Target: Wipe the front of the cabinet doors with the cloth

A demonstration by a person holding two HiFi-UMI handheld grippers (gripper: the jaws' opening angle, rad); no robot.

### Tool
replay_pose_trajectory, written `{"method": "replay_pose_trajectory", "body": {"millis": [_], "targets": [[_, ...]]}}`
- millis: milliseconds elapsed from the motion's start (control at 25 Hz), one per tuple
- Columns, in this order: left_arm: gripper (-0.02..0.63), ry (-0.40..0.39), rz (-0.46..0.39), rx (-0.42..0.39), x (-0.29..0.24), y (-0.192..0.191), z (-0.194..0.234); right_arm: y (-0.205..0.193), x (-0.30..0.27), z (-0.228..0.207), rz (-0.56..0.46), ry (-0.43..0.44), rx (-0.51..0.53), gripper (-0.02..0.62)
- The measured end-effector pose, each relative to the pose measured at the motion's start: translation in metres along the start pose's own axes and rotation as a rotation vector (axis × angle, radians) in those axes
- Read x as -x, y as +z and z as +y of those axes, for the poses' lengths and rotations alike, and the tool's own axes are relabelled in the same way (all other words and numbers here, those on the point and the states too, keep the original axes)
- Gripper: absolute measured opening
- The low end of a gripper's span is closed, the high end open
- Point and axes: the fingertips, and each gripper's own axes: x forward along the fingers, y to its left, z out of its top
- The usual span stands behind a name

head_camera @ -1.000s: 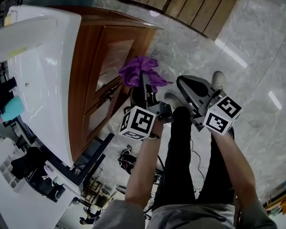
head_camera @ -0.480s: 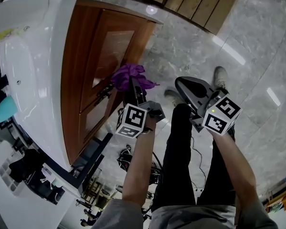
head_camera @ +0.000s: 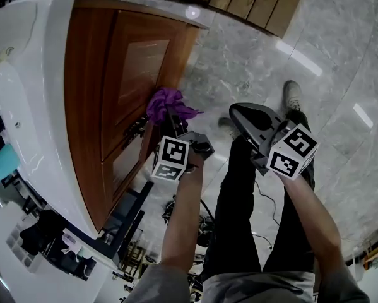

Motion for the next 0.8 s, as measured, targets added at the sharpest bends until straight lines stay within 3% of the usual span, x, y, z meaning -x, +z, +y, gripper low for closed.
{"method": "replay_pose_trajectory", "body": {"millis": [800], "targets": [[0.067,-0.001,0.015,0.017,-0.014,0.007,0.004,0.006,-0.008,-0.005,-0.022,-0.023,-0.013,0.011]]}}
